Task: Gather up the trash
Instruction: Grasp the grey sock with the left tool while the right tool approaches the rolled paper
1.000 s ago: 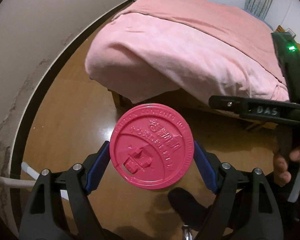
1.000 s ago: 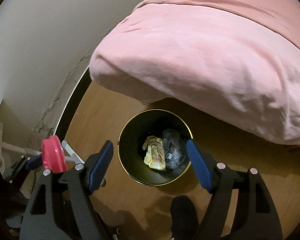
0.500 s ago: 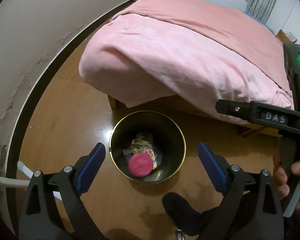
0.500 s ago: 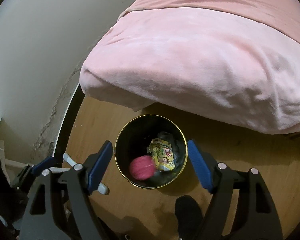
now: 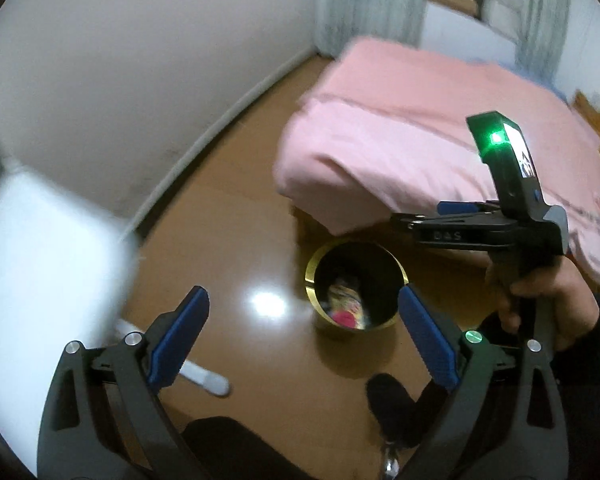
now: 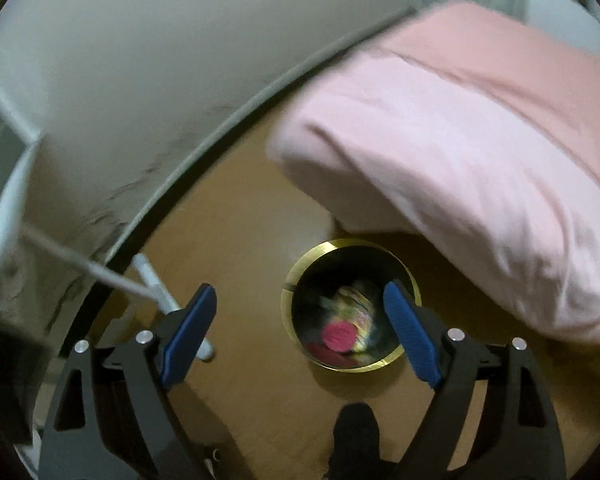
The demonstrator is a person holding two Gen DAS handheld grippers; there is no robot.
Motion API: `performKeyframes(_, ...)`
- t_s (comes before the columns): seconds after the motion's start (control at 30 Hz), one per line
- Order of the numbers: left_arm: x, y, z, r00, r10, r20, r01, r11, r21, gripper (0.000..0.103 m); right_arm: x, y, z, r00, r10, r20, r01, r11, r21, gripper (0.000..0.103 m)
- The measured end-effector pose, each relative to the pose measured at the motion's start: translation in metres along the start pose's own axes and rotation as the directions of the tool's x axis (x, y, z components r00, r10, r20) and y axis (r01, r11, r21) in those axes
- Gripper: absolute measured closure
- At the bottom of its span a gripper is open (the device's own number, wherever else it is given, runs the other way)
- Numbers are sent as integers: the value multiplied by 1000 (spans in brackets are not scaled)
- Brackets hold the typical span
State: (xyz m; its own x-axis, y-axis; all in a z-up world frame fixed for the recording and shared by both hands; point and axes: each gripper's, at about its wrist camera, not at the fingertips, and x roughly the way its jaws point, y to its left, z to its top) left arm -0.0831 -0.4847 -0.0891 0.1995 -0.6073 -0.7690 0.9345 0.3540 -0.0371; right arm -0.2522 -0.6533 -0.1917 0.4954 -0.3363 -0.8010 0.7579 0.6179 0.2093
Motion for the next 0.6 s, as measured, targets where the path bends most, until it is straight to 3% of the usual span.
performKeyframes(0.13, -72, 74, -31, 987, 151, 62, -143, 982, -124, 10, -48, 95, 6, 993, 94, 75, -80, 982, -169, 20)
performKeyframes(0.2, -107, 119, -56, 968, 243, 59, -225, 950, -218, 10, -67, 154, 3, 981, 174, 83, -146, 952, -271, 20)
performKeyframes(0.27, -139, 161, -85, 943, 330, 44, -300, 901, -313, 10, -79, 207, -5, 969, 238, 65, -199, 910, -365, 20)
performKeyframes(0.33, -172, 204, -119, 908, 418, 8, -379, 831, -406, 10, -84, 267, -19, 951, 308, 16, -265, 844, -466, 20)
performKeyframes(0.47, -217, 262, -176, 845, 531, -70, -485, 703, -521, 10, -80, 369, -43, 915, 389, -104, -371, 714, -594, 20)
performKeyframes(0.53, -235, 289, -206, 821, 560, -114, -516, 642, -567, 10, -78, 411, -58, 899, 409, -155, -408, 654, -638, 20)
performKeyframes(0.6, -244, 305, -222, 809, 571, -138, -529, 607, -593, 10, -77, 445, -72, 880, 428, -205, -445, 592, -672, 20)
